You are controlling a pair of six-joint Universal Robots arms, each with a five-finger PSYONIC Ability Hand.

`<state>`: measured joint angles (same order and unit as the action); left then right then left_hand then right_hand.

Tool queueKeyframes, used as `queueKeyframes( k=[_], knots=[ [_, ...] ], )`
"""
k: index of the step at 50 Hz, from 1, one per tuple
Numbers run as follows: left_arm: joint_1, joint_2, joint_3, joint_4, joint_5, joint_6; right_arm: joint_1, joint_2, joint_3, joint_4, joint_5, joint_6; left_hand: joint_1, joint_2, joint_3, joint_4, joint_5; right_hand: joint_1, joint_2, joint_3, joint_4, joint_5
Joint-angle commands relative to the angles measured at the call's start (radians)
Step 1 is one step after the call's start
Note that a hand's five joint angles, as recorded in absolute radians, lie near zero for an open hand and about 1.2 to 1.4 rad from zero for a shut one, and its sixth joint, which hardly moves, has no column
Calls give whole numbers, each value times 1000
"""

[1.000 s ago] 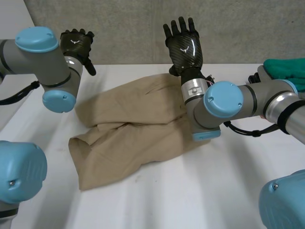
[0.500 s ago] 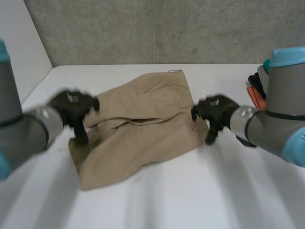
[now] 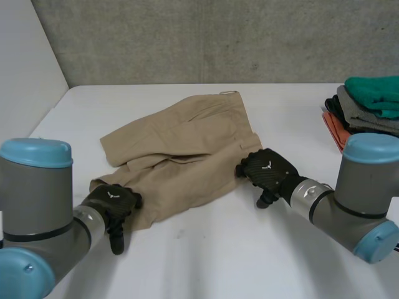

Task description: Fold the laundry.

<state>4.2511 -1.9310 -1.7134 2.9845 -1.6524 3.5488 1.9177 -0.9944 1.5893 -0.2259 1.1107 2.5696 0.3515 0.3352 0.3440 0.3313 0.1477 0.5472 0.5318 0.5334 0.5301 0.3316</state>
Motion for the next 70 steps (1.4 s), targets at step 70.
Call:
queueKeyframes(
  k=[70],
  knots=[
    [6,37,851,-128,-10,67,-20,-135,-672,327,290,265,1045,1061,1052,1065,1074,849,864,863,866,890]
  ],
)
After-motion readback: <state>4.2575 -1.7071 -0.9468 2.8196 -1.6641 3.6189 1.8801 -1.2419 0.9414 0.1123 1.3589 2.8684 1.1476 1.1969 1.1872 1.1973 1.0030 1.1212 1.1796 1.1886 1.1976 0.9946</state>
